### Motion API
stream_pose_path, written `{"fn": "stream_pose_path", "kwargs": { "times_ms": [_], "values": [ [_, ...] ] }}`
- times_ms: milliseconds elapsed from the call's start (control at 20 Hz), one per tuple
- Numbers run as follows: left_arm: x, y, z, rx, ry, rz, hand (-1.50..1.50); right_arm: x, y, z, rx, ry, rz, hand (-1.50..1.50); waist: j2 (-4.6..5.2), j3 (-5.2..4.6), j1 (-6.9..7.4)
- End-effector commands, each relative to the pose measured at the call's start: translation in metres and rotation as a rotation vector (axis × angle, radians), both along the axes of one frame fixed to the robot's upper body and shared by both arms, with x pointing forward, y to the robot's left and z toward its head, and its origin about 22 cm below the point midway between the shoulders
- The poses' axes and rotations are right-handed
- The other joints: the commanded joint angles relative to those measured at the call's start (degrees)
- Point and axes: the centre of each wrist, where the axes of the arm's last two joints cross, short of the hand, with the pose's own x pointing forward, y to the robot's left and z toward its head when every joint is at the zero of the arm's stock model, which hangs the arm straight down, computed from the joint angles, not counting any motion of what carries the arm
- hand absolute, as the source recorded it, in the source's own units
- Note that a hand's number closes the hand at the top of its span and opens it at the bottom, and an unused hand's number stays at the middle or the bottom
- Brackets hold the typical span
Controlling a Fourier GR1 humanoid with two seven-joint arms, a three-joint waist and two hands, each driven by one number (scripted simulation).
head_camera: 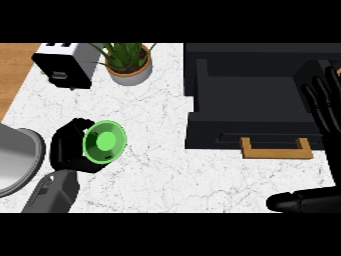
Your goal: Pick up the cup, place it into the drawer and close the drawer
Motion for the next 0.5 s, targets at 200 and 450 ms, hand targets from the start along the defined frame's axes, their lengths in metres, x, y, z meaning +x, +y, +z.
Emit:
{"fn": "stream_pose_path", "kwargs": {
  "times_ms": [200,450],
  "values": [
    [0.021,-0.051,0.081,-0.007,-0.1,-0.148,1.5,-0.01,-0.007,0.007,-0.001,0.026,0.009,-1.5,-0.11,0.02,-0.12],
    [0.032,-0.084,0.134,-0.03,-0.105,-0.181,1.5,-0.011,0.001,-0.01,0.004,-0.007,-0.004,-1.5,0.14,-0.02,-0.6]
  ]
}}
